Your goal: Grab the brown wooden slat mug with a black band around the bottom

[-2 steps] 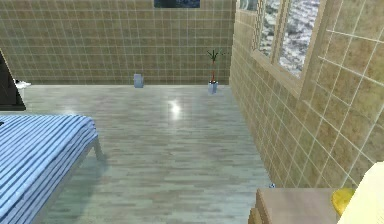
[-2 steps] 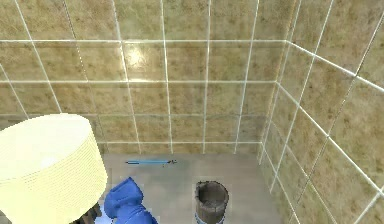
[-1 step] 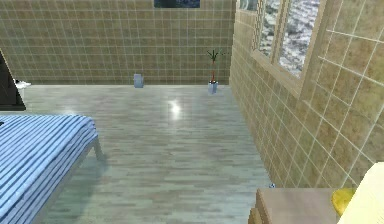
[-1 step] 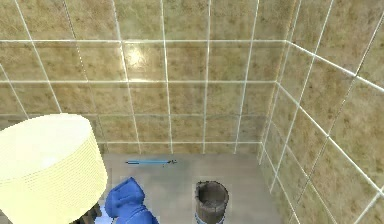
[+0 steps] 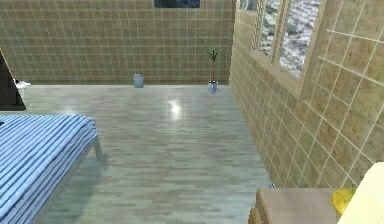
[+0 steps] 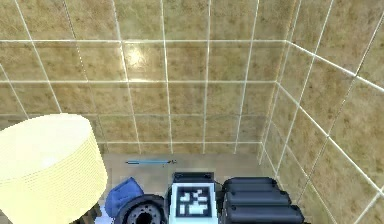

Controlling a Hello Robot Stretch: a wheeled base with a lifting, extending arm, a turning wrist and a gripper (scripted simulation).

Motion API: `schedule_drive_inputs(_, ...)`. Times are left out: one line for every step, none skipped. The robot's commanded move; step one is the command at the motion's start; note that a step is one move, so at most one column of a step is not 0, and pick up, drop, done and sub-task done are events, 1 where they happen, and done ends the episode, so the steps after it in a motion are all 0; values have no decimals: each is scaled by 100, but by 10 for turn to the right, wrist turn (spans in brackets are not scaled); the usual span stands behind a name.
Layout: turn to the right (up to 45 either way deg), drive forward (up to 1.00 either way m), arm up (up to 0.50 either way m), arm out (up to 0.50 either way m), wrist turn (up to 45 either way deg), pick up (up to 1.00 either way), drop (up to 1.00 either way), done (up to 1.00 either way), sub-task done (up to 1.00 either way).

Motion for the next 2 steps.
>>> schedule_drive_inputs(0,0,0,6,0,0,0,0,0)
schedule_drive_inputs(0,0,0,0,450,0,0,0,0)
